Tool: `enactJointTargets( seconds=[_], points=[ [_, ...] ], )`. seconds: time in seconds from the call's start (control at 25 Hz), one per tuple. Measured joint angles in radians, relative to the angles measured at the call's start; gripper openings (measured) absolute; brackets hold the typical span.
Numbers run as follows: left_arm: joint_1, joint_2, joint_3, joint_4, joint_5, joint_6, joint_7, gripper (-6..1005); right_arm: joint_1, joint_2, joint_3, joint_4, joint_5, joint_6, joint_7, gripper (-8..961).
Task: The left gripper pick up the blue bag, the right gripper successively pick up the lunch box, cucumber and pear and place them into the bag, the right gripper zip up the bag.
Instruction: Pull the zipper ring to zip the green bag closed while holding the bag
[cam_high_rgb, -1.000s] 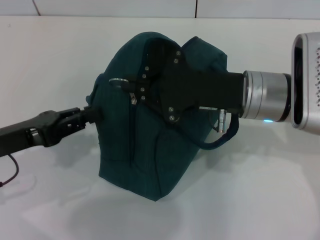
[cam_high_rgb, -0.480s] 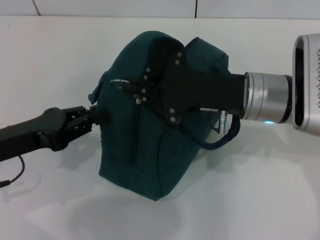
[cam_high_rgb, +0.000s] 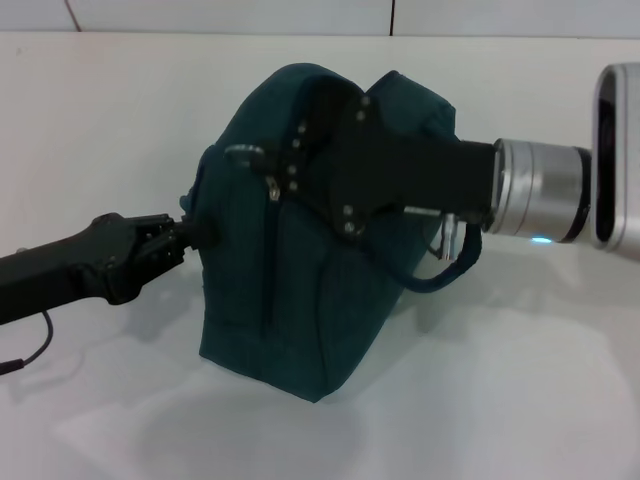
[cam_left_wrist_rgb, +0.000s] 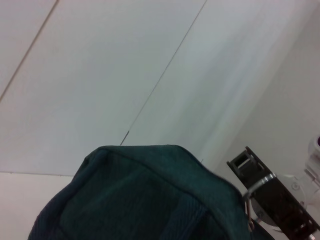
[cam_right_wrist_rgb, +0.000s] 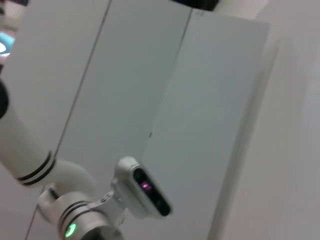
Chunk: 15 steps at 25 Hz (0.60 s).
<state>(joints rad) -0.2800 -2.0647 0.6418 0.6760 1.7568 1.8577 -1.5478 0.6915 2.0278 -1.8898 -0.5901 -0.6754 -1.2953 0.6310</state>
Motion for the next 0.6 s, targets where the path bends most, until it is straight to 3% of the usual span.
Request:
enactJointTargets(
  seconds=[0.6],
  points=[
    [-0.005, 0.001, 0.018, -0.006, 0.016, 0.005, 0.017, 49, -0.036, 0.0, 0.011, 0.043, 0.133, 0.007, 0.098, 4]
  ],
)
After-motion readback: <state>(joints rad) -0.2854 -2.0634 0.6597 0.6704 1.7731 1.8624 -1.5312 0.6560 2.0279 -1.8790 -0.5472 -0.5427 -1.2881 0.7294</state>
